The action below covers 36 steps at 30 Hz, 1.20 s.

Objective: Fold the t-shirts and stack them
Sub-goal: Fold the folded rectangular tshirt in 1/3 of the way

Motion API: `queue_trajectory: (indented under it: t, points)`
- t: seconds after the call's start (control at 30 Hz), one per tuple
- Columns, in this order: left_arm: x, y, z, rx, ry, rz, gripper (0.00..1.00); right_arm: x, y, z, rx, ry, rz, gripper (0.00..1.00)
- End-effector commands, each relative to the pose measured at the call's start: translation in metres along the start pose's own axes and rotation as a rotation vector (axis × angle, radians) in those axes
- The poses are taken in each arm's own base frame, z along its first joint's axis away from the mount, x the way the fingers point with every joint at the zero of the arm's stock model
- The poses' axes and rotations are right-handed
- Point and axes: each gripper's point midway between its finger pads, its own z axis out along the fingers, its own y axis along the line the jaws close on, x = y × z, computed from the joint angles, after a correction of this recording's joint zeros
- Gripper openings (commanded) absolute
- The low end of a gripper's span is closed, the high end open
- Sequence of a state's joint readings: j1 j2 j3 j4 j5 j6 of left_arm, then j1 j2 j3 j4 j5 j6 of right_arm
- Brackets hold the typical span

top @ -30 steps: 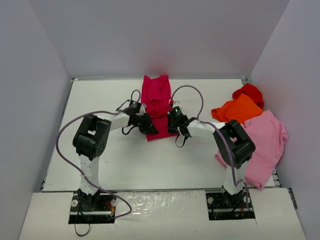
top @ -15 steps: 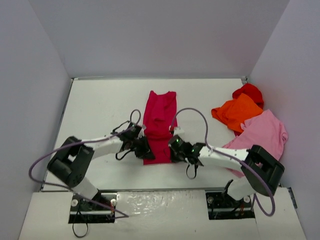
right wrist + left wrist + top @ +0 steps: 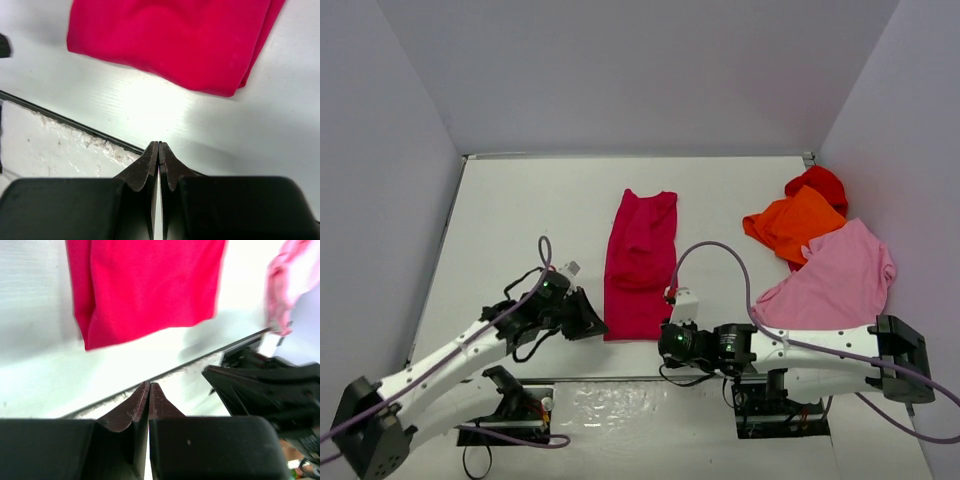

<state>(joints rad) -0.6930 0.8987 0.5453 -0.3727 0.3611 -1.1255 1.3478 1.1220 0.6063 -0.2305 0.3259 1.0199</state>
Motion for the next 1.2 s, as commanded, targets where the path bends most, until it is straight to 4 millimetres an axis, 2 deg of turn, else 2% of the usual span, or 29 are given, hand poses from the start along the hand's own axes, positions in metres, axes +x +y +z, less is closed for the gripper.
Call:
queue_trajectory:
  t: [0.0, 0.13, 0.23, 0.33, 0.5, 0.57, 0.77, 0.97, 1.0, 1.03, 1.17]
  points:
    - [-0.029, -0.013, -0.028, -0.02, -0.164, 0.007, 0.0, -0.053, 0.008, -0.007, 0.073, -0.186, 0.016, 0.0]
    - [-0.036, -0.019, -0.002, -0.088, -0.079, 0.088, 0.0, -0.078, 0.001, 0.025, 0.174, -0.154, -0.13, 0.0]
    - [-0.042, -0.028, 0.018, -0.103, -0.033, 0.134, 0.0, -0.1, 0.004, 0.047, 0.173, -0.172, -0.152, 0.0]
    - [-0.047, -0.027, 0.038, -0.13, 0.006, 0.151, 0.0, -0.109, 0.002, 0.07, 0.19, -0.154, -0.183, 0.0]
    - [-0.052, -0.038, 0.05, -0.102, 0.017, 0.156, 0.0, -0.13, 0.003, 0.094, 0.191, -0.151, -0.211, 0.0]
    - [-0.054, -0.041, 0.049, -0.092, 0.009, 0.156, 0.0, -0.132, -0.004, 0.103, 0.208, -0.137, -0.218, 0.0]
    - [-0.052, -0.036, 0.048, -0.09, -0.003, 0.147, 0.0, -0.166, -0.025, 0.126, 0.236, -0.165, -0.193, 0.0]
    - [-0.037, -0.02, 0.056, -0.089, 0.028, 0.096, 0.0, -0.231, -0.067, 0.139, 0.322, -0.252, -0.129, 0.0]
    - [-0.037, -0.019, 0.056, -0.083, 0.025, 0.089, 0.0, -0.25, -0.071, 0.136, 0.314, -0.284, -0.103, 0.0]
    - [-0.036, -0.018, 0.057, -0.078, 0.023, 0.082, 0.0, -0.267, -0.074, 0.133, 0.307, -0.313, -0.084, 0.0]
    - [-0.031, -0.012, 0.058, -0.078, 0.026, 0.067, 0.0, -0.308, -0.062, 0.122, 0.27, -0.386, -0.079, 0.0]
